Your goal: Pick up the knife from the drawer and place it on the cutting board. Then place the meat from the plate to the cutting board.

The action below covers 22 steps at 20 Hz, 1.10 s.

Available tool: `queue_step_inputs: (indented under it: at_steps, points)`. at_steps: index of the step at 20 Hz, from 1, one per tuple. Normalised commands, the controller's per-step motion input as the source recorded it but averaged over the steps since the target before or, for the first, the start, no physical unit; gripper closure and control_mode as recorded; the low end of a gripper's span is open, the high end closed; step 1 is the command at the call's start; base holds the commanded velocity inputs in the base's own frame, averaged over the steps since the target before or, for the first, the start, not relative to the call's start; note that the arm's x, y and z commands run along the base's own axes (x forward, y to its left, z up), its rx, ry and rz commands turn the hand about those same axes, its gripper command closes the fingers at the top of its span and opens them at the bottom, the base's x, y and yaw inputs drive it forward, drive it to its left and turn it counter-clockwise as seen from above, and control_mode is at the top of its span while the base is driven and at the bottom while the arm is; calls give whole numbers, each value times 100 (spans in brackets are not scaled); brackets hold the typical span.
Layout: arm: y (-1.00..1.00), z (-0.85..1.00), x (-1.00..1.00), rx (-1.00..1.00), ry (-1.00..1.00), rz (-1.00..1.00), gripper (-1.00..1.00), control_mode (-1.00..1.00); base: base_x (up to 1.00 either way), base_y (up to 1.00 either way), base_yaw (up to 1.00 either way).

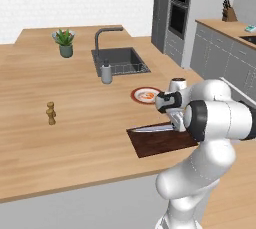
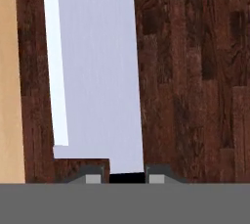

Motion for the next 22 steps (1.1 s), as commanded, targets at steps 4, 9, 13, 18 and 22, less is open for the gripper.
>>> queue_step_inputs:
  at_steps: [4,9,13,18,22]
  points:
    - [0,-24,46,0,-5,4,100,-100,0,0,0]
    - [5,-38,14,0,-1,0,100,-100,0,0,0]
    - [10,-27,10,0,0,0,100,-100,0,0,0]
    - [5,-14,4,0,0,0,-100,-100,0,0,0]
    - [0,0,0,0,0,0,-100,-100,0,0,0]
